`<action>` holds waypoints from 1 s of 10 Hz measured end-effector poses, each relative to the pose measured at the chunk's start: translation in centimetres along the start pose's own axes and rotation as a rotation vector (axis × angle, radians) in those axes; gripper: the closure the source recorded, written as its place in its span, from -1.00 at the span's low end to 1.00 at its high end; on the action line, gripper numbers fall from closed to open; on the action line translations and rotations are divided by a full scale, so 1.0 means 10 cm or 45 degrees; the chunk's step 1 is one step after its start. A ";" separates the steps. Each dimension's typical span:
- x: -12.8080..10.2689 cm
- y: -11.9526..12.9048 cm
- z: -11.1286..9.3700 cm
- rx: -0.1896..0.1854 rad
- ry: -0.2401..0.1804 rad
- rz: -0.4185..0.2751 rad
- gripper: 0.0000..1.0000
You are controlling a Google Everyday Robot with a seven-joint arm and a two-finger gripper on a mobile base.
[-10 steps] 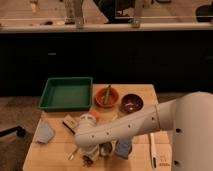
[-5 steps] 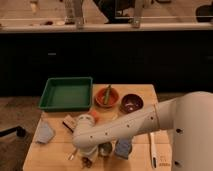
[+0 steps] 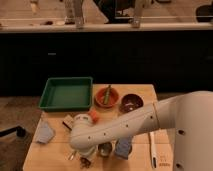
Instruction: Place grapes in plastic cup
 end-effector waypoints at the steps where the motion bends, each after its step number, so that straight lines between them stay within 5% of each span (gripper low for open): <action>1: -0.02 -0.01 -0.03 0.005 0.004 -0.008 1.00; 10: -0.05 -0.07 -0.37 0.020 0.100 -0.039 1.00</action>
